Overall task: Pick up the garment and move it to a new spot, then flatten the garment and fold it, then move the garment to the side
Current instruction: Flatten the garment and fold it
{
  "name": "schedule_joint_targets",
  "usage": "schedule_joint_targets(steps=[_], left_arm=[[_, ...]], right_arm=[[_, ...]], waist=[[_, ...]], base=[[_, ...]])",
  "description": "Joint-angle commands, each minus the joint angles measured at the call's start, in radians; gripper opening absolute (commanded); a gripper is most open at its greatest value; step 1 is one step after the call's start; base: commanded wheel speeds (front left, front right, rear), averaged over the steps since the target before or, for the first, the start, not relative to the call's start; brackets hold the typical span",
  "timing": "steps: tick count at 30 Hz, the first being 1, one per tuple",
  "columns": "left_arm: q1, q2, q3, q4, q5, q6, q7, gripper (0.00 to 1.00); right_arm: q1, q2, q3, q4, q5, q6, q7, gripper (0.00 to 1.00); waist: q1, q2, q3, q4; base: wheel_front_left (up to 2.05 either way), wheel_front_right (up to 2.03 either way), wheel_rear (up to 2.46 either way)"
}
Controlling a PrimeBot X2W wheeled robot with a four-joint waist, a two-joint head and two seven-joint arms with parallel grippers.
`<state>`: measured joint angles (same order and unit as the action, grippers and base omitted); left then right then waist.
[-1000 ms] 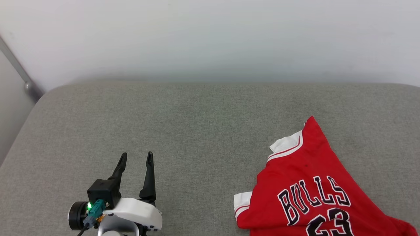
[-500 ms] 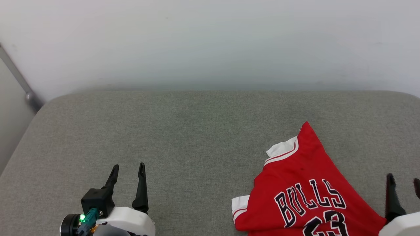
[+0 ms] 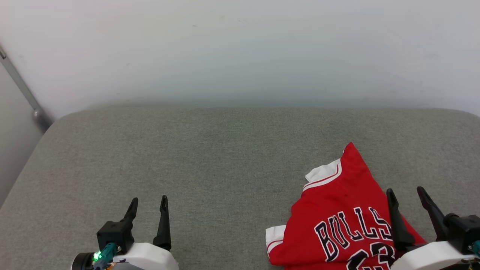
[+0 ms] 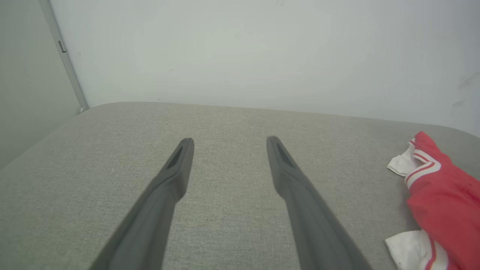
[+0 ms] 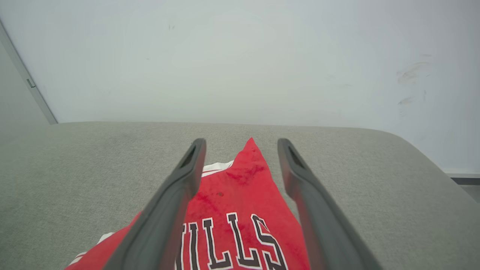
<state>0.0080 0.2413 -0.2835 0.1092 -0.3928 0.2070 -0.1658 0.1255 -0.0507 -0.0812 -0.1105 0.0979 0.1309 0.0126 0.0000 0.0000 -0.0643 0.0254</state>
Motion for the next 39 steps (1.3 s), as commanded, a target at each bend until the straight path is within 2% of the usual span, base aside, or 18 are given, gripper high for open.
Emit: schedule_joint_targets(steps=[1,7,14,18,24,29,34,35,36,37,39], left_arm=[[0.004,0.002,-0.003,0.000,0.002,0.004,0.002,1.00],[-0.057,-0.006,-0.060,0.011,0.022,-0.031,0.035,1.00],[-0.200,-0.057,-0.212,0.075,0.048,-0.144,0.158,1.00],[-0.284,-0.085,-0.285,0.126,0.041,-0.213,0.277,1.00],[-0.395,-0.086,-0.377,0.214,0.033,-0.294,0.489,1.00],[-0.459,-0.061,-0.457,0.279,0.016,-0.326,0.657,1.00],[-0.477,-0.030,-0.570,0.325,-0.023,-0.339,0.795,1.00],[-0.478,-0.025,-0.604,0.324,-0.033,-0.340,0.816,0.72],[-0.480,-0.020,-0.631,0.319,-0.048,-0.342,0.824,0.40],[-0.485,-0.014,-0.648,0.311,-0.061,-0.342,0.823,0.00],[-0.504,0.001,-0.658,0.300,-0.072,-0.341,0.797,0.00]], right_arm=[[0.012,0.000,0.005,-0.011,0.004,0.000,0.003,1.00],[0.008,0.001,0.015,-0.044,-0.002,0.000,0.016,1.00],[-0.023,0.001,0.019,-0.066,-0.005,0.000,0.030,1.00],[-0.041,0.001,0.023,-0.080,-0.007,0.000,0.036,1.00],[-0.077,0.001,0.037,-0.089,-0.012,0.000,0.031,1.00],[-0.100,0.001,0.043,-0.076,0.001,0.000,0.017,1.00],[-0.115,0.001,0.045,-0.052,0.018,0.000,-0.003,1.00],[-0.118,0.001,0.046,-0.049,0.019,0.000,-0.005,1.00],[-0.121,0.001,0.048,-0.045,0.021,0.000,-0.008,1.00],[-0.123,0.001,0.046,-0.041,0.024,0.000,-0.011,1.00],[-0.122,0.001,0.044,-0.031,0.029,0.000,-0.014,1.00]], waist=[[0.0000,0.0000,0.001,-0.001],[0.0000,0.0000,0.021,-0.010],[0.0000,0.0000,0.063,-0.036],[0.0000,0.0000,0.105,-0.057],[0.0000,0.0000,0.184,-0.094],[0.0000,0.0000,0.239,-0.121],[0.0000,0.0000,0.266,-0.137],[0.0000,0.0000,0.268,-0.140],[0.0000,0.0000,0.271,-0.141],[0.0000,0.0000,0.272,-0.143],[0.0000,0.0000,0.268,-0.142]], base=[[0.00,0.00,0.00],[0.00,0.00,0.00],[0.00,0.00,0.00],[0.00,0.00,0.00],[0.00,0.00,0.00],[0.00,0.00,0.00],[0.00,0.00,0.00],[0.00,0.00,0.00],[0.00,0.00,0.00],[0.00,0.00,0.00],[0.00,0.00,0.00]])
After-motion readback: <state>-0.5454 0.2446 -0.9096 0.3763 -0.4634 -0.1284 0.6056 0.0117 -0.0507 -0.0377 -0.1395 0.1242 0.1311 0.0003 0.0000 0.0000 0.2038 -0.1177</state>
